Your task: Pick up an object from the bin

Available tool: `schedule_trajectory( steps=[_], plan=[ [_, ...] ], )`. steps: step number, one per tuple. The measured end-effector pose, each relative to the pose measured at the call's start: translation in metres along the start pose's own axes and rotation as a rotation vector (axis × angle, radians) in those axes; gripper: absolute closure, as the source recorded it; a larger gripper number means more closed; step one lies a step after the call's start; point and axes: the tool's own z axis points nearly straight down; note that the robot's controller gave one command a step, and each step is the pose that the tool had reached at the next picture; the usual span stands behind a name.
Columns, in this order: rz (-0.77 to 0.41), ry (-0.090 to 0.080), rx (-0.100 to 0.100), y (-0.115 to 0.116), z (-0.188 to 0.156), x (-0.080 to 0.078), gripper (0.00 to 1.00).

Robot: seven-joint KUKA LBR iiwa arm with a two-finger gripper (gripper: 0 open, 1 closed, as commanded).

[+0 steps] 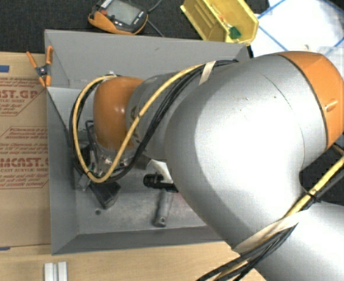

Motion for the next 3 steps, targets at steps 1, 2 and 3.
schedule_trajectory(
  steps=[1,2,3],
  plan=[
    [0.000,0.000,0.000,0.000,0.000,0.000,1.00],
    [-0.002,0.008,0.009,-0.003,-0.029,0.003,1.00],
    [-0.002,0.010,0.012,-0.003,-0.066,0.004,1.00]
  ],
)
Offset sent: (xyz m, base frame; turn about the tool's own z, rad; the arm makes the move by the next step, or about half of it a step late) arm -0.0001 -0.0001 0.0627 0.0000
